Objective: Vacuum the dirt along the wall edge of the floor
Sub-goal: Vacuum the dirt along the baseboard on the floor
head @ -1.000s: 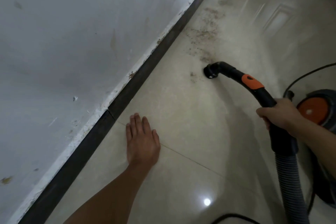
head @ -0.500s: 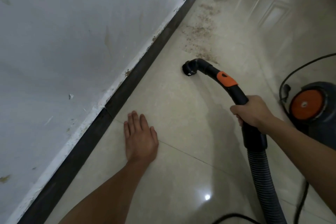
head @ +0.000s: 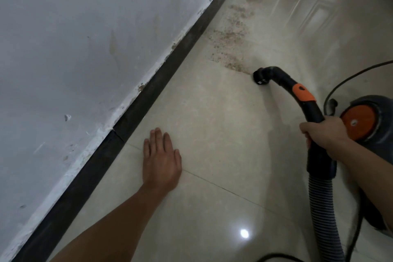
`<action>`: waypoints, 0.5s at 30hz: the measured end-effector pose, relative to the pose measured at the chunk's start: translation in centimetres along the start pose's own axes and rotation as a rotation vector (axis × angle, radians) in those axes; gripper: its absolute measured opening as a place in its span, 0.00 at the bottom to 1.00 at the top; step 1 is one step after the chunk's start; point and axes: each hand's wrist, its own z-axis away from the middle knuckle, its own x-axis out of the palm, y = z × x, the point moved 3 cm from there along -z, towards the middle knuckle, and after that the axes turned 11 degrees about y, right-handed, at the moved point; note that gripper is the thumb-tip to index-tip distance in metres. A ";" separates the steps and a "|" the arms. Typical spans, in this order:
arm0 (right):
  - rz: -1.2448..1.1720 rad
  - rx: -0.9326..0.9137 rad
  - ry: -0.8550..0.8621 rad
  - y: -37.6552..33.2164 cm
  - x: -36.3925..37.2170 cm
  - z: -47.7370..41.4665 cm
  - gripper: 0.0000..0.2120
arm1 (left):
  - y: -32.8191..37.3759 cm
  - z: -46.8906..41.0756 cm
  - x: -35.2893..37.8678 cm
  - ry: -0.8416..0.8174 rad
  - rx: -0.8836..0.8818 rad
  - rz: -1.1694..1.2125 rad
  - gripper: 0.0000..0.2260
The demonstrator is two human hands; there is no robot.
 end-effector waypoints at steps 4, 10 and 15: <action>-0.038 0.008 -0.026 -2.1 1.5 -1.6 0.04 | 2.1 -4.1 1.0 0.003 -0.008 0.037 0.32; -0.036 -0.047 -0.118 -3.4 3.6 -3.4 0.04 | 4.7 -8.9 2.6 0.035 -0.095 0.012 0.31; -0.036 -0.066 -0.096 -5.6 5.4 -5.6 0.04 | 4.6 -9.3 2.4 0.053 -0.107 0.019 0.30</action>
